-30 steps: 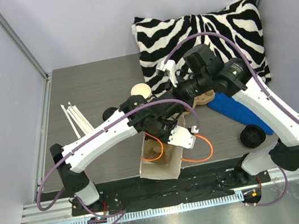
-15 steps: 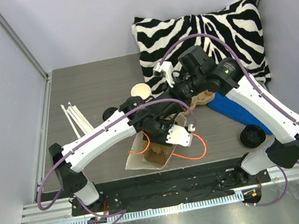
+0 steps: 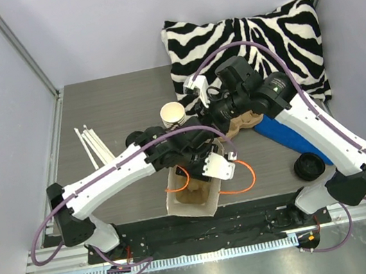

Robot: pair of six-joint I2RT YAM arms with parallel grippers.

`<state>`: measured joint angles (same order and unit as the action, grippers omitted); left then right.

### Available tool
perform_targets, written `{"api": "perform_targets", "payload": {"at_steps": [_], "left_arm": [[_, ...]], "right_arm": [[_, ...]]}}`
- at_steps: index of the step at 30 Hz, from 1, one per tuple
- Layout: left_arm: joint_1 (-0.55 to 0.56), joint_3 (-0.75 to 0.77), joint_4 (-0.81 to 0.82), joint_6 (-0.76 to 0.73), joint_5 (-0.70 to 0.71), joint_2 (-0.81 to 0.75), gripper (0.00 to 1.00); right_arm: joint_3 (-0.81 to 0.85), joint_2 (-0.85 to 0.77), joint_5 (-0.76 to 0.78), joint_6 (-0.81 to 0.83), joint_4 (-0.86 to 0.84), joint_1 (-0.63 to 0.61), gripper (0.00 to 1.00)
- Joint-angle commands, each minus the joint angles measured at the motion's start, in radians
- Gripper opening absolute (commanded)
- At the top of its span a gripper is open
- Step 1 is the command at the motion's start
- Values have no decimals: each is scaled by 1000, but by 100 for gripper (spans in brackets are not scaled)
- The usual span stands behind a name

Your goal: Pack the takeout coffee

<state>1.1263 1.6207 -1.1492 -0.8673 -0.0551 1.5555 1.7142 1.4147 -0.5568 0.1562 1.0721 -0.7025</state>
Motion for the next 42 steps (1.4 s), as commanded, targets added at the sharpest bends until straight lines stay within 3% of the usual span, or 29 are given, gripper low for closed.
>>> {"api": "perform_targets", "payload": {"at_steps": [1, 9, 12, 18, 25, 33, 42], "left_arm": [[-5, -28, 195, 5, 46, -74, 54], [-5, -125, 292, -9, 135, -91, 36], [-6, -148, 307, -13, 168, -83, 33], [-11, -153, 307, -10, 169, -77, 47], [-10, -45, 221, 37, 78, -115, 50], [-11, -108, 249, 20, -70, -258, 59], [-11, -114, 178, -2, -172, -264, 57]], "right_arm": [[5, 6, -37, 5, 20, -17, 1], [8, 7, -38, 9, 25, -15, 1], [9, 9, -37, 13, 26, -17, 1], [12, 7, -22, 16, 25, -17, 1], [8, 1, 50, 9, 3, -17, 1], [1, 9, 100, 2, -1, -14, 1], [-1, 23, 97, -23, -3, 0, 1]]}}
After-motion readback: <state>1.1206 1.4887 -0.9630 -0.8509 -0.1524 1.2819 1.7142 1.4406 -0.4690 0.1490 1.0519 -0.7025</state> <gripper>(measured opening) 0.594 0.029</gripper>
